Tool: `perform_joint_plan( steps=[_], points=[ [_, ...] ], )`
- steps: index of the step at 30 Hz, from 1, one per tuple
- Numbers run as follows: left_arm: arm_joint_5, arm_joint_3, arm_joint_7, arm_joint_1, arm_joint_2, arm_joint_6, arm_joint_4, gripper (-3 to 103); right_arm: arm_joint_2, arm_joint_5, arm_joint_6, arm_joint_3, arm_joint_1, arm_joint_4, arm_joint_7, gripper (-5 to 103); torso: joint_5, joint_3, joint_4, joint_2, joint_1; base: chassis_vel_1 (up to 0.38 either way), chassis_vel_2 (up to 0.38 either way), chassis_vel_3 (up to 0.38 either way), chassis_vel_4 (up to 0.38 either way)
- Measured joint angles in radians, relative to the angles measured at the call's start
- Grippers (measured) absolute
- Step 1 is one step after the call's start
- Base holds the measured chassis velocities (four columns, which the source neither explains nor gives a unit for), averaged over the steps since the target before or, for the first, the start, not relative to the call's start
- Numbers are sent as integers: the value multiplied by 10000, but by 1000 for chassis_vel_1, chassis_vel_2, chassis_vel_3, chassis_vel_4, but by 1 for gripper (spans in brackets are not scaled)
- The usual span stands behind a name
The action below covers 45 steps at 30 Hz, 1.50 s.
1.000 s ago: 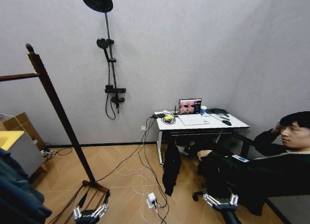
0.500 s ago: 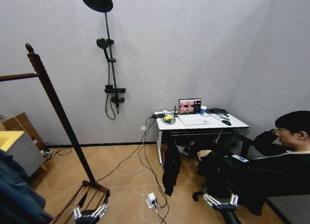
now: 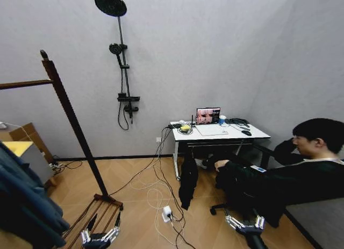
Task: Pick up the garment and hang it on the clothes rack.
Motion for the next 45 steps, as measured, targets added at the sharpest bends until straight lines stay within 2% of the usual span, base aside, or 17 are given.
perform_joint_plan(
  steps=[10, 12, 13, 18, 19, 22, 26, 27, 28, 30, 32, 33, 41, 44, 45],
  points=[
    [0, 2, 4, 0, 0, 0, 0, 100, 0, 1, 0, 0, 0, -1, 0, 100, 6, -1, -1, 1, -1, 350, -288, -345, 287],
    [0, -2, -3, 0, 0, 0, 1, 100, 0, 0, 0, 0, -1, 0, 0, 100, -9, -2, 1, 1, -2, 402, -357, -386, 327],
    [1, -5, -5, 0, 0, 0, -1, 100, 0, 0, 0, -2, -1, 0, -2, 100, 10, 0, 1, 1, -2, 442, -316, -401, 314],
    [0, -2, -1, 1, 1, 0, 0, 100, 1, 1, 0, -1, -1, 0, -1, 100, -3, -3, 0, 3, -5, 410, -327, -407, 330],
    [0, 0, 0, 1, 1, 0, -1, 100, 1, 3, -1, -1, -2, -1, -1, 100, 9, -2, -2, 2, -3, 397, -326, -396, 304],
    [1, -1, -1, 0, 1, 0, -1, 100, 1, 2, 0, -1, -1, 0, -1, 100, 0, -2, 1, 2, -2, 393, -321, -395, 305],
    [0, -6, -5, 0, 2, 0, 0, 100, 2, 2, 0, -3, -1, 0, -2, 100, 7, -1, 1, 0, 0, 378, -313, -393, 321],
    [0, 1, -1, 0, 0, 0, 0, 100, 1, 2, 0, 0, -1, 0, -1, 100, -8, 0, 0, -1, 3, 372, -317, -364, 322],
    [1, -6, -4, 1, 1, 0, 0, 100, 1, 2, 0, -1, -1, 0, -1, 100, 5, -1, 1, 1, 1, 362, -317, -344, 336],
    [0, 2, 8, 0, 0, 0, -1, 100, 1, 2, 0, 0, -1, 0, -1, 100, 7, -2, -2, 2, -1, 354, -341, -348, 340],
    [0, 2, 3, 0, 0, 0, 0, 100, 1, 1, 0, 0, -2, 0, 0, 100, -7, 0, -1, -1, 3, 369, -379, -324, 357],
    [1, -4, -5, 1, 0, 0, 0, 100, 1, 2, 0, -1, 0, 0, 0, 100, 9, 0, 2, 0, 2, 345, -363, -324, 357],
    [0, 1, 2, 0, 1, 0, 0, 100, 1, 1, 1, 0, -2, 0, 1, 100, -1, -2, -2, 1, 0, 350, -360, -342, 367],
    [1, -3, -2, 0, 0, 0, -1, 100, 1, 1, 0, 0, 0, 0, 1, 100, 10, 0, 1, 0, 0, 360, -362, -361, 346],
    [1, -4, -5, 0, 0, 0, 0, 100, 1, 1, 0, -1, -1, 0, 0, 100, 1, -1, 2, 0, 0, 339, -349, -320, 353]
  ],
)
